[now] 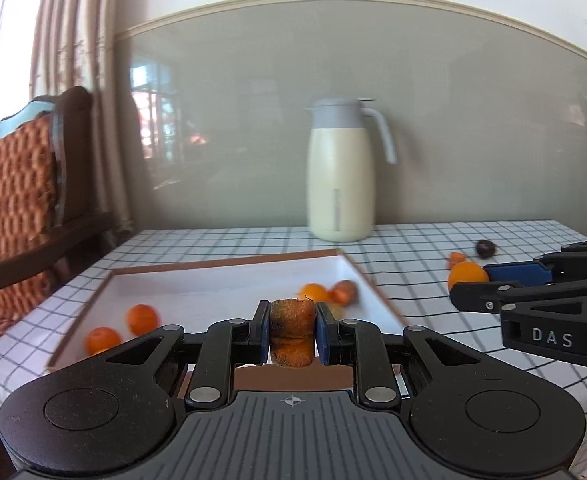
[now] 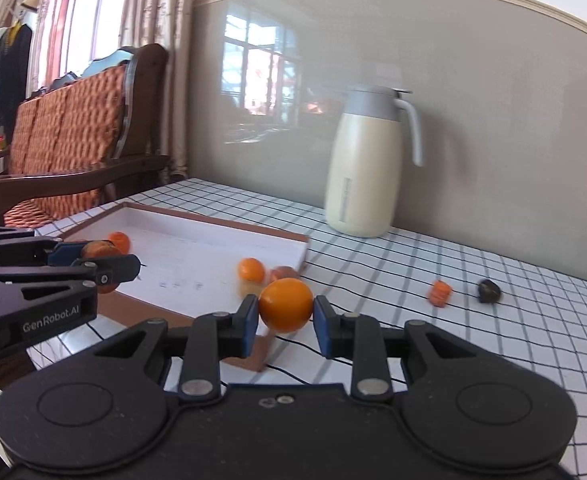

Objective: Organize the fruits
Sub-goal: 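Carry the carrot chunk and small orange with both grippers over the white tray, then open both grippers to drop the carrot chunk and orange into the tray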

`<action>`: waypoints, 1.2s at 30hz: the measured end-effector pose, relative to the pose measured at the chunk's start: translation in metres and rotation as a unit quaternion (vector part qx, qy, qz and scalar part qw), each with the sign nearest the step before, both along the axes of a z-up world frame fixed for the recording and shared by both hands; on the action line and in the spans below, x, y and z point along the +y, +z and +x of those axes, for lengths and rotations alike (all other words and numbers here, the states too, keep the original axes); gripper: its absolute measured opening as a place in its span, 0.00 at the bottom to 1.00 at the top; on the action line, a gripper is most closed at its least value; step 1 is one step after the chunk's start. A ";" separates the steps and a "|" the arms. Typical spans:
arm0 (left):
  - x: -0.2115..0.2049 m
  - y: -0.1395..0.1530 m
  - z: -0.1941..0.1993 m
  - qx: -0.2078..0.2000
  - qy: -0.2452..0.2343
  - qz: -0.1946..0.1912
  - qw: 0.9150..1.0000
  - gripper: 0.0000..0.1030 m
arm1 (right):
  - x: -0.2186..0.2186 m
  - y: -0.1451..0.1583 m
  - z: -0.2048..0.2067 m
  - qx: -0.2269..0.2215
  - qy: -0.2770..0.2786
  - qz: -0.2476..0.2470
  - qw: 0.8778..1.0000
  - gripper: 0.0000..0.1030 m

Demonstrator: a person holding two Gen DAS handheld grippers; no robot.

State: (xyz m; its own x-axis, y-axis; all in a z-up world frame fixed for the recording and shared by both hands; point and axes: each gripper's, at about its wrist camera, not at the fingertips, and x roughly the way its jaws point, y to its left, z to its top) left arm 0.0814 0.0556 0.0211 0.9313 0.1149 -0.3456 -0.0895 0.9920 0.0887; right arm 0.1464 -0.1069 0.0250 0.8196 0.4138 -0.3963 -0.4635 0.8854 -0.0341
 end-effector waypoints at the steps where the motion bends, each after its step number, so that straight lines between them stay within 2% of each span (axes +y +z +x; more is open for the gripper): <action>1: 0.005 0.000 -0.001 -0.001 0.005 -0.004 1.000 0.22 | 0.004 0.001 0.001 -0.001 0.003 0.001 1.000 0.20; 14: 0.052 0.009 0.008 -0.019 0.044 -0.018 0.999 0.22 | 0.042 0.017 0.014 -0.038 0.015 0.004 0.999 0.20; 29: 0.088 0.012 0.043 -0.028 0.079 -0.023 0.996 0.22 | 0.063 0.019 0.045 -0.052 0.008 -0.002 0.999 0.20; 36: 0.106 0.009 0.060 -0.025 0.094 -0.028 0.995 0.22 | 0.066 0.014 0.069 -0.039 0.001 0.002 0.999 0.20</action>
State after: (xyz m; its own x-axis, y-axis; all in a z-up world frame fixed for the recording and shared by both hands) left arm 0.1414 0.1618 0.0297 0.9115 0.2702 -0.3101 -0.2768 0.9607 0.0235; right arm 0.2158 -0.0404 0.0388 0.8469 0.4175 -0.3292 -0.4617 0.8846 -0.0661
